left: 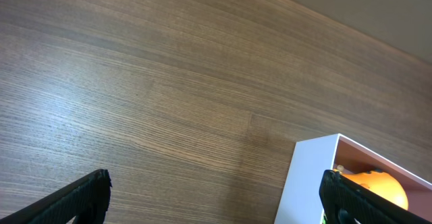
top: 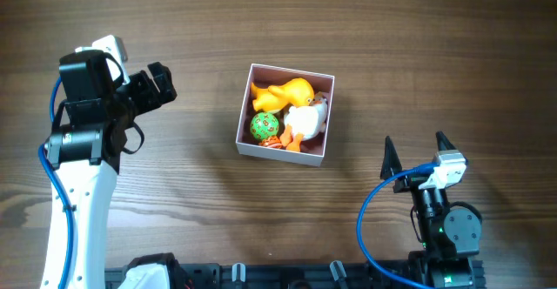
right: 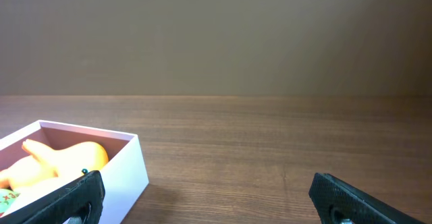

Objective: Pack container

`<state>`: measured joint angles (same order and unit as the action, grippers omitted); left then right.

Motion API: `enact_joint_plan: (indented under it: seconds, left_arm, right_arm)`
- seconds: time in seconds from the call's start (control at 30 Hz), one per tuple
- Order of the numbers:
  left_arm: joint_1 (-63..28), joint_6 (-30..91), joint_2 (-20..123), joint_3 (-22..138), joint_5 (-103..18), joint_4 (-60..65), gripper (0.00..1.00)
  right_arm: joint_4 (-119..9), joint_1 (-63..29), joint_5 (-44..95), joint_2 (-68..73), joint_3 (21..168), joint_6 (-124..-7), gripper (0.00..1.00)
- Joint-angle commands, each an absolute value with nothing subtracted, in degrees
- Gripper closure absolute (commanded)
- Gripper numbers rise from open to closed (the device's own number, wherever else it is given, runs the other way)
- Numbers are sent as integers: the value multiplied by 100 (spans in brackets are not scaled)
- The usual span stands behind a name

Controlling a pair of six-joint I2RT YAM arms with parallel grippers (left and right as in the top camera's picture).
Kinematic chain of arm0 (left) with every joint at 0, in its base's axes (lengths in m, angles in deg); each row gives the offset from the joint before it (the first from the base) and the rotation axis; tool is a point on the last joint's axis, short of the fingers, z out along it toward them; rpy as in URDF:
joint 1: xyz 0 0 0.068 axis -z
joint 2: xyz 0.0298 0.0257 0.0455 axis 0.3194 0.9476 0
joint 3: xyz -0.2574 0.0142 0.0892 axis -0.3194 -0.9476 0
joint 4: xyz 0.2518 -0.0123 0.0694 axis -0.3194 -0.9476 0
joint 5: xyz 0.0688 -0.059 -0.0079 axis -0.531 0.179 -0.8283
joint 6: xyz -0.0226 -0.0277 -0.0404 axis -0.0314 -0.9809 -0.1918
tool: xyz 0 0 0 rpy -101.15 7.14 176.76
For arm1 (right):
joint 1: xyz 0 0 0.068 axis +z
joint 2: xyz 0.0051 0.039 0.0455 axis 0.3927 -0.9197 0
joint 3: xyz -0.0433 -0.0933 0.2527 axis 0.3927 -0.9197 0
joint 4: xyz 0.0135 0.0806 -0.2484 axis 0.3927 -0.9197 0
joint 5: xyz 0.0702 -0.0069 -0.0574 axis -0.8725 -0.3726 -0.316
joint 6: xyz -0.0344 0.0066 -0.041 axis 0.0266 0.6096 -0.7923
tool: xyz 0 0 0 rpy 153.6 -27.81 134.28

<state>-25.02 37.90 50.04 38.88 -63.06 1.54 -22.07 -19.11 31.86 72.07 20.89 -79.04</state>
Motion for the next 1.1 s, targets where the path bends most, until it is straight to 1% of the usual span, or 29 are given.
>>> enact_joint_plan:
  seconds: [0.0,0.53,0.63,0.77,1.0,1.07]
  left_arm:
    - [-2528,3762,4974,3879,-6302,170,0]
    - [-2524,3762,4891,3877,-6304,117,0]
    - [-2522,3764,4215,3877,-6302,6,0]
    - [-2524,3762,2946,3877,-6302,-84,0]
    - [-2524,3766,135,3877,-6350,-119,0]
    - [-2517,3762,-597,3877,-6343,-292,0]
  right_arm:
    - [-2196,-1935,3072,7297,2082,-7954,0]
    - [-2196,-1935,3072,7297,2082,-7956,0]
    - [-2196,-1935,3072,7297,2082,-7954,0]
    - [-2196,-1935,3072,7297,2082,-7954,0]
    - [-2196,-1935,3072,7297,2082,-7954,0]
    - [-2196,-1935,3072,7297,2082,-7954,0]
